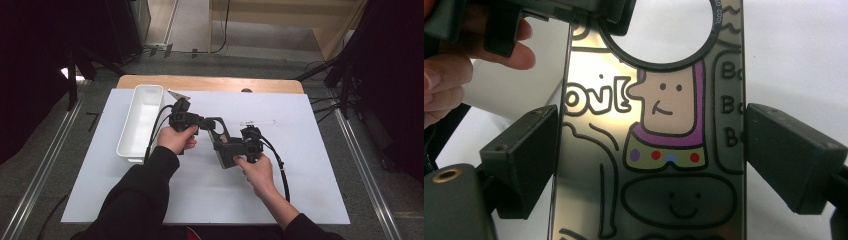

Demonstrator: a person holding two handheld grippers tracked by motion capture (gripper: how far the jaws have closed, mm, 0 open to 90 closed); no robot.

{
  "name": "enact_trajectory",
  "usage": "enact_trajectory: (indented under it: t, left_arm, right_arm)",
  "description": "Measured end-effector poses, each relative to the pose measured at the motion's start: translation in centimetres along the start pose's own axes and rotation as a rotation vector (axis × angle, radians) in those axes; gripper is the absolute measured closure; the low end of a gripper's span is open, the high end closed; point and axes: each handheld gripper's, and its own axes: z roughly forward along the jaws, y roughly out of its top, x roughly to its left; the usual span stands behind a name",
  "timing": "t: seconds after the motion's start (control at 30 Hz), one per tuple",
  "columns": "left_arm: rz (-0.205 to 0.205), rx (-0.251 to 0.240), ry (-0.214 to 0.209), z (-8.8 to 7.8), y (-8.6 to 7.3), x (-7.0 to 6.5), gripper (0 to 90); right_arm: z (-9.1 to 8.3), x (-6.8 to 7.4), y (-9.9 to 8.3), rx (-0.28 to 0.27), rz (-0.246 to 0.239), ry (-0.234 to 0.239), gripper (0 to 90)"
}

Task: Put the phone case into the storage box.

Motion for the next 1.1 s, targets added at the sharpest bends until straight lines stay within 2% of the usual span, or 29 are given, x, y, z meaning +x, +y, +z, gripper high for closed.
enact_trajectory:
  t: [0.3,0.67,0.8,1.1]
  left_arm:
    - [-0.010,-0.002,-0.025,0.05,0.00,-0.04,75.6]
    - [-0.027,-0.009,-0.082,0.11,0.06,-0.14,78.8]
    - [-0.015,-0.005,-0.083,0.12,0.08,-0.28,79.3]
    - [-0.016,-0.001,-0.101,0.07,0.13,-0.26,79.8]
  right_arm:
    - [0.08,0.04,-0.03,0.005,0.000,-0.002,10.0]
    - [0.10,0.02,-0.03,0.003,0.002,0.001,10.1]
    - [0.14,0.02,-0.02,0.004,0.003,0.003,10.1]
    - [0.21,0.00,0.00,0.005,0.010,0.013,10.1]
